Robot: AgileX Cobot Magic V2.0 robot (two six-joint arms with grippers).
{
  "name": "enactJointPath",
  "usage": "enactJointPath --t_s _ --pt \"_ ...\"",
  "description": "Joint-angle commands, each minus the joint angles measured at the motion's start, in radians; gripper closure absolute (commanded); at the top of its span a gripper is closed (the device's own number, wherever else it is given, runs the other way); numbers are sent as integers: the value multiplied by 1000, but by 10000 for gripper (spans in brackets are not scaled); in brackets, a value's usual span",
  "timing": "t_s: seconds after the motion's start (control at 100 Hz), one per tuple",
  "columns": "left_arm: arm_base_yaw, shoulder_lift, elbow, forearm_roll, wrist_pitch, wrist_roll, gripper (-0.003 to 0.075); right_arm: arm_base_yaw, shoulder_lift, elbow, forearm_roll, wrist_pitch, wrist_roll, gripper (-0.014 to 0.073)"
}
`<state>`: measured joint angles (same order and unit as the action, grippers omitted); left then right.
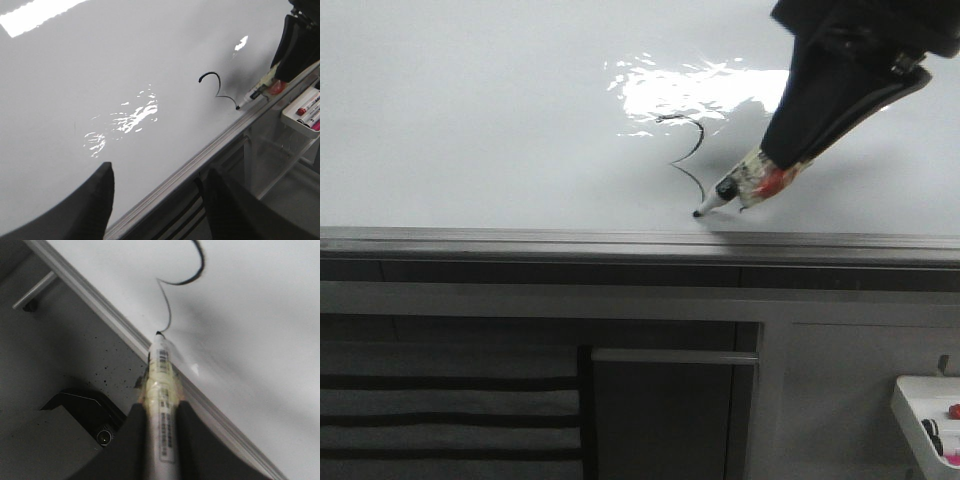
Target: Write number 3 on whiteboard
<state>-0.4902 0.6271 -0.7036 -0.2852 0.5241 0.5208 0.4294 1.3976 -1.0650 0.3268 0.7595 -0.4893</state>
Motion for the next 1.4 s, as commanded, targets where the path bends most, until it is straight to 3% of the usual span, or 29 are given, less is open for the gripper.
enactJointPath --t_s 0.0,0.12,0.26,0.39,0.6,0.89,1.14,1.33,1.39 --pt "1 0 -27 -11 -78 -10 352 32 4 -21 15 -133 5 594" --pt "1 2 -27 -11 -78 -10 352 55 44 -76 20 -147 5 594" --pt "1 23 -27 -10 -67 9 352 62 25 -132 54 -41 -7 594" --pt "-4 82 -51 -17 29 85 352 109 -70 -135 57 33 -50 594" --pt "-81 238 -139 -118 156 275 352 134 -200 -135 57 117 -204 594" --pt "-245 461 -291 -160 148 383 352 136 -232 -135 57 135 -442 594" --pt "-272 607 -372 -176 107 407 352 136 -232 -135 57 128 -447 594" --pt "-272 668 -403 -375 101 637 352 136 -232 -135 57 115 -447 594" --pt "-272 691 -419 -395 101 651 352 136 -232 -135 57 115 -447 594"
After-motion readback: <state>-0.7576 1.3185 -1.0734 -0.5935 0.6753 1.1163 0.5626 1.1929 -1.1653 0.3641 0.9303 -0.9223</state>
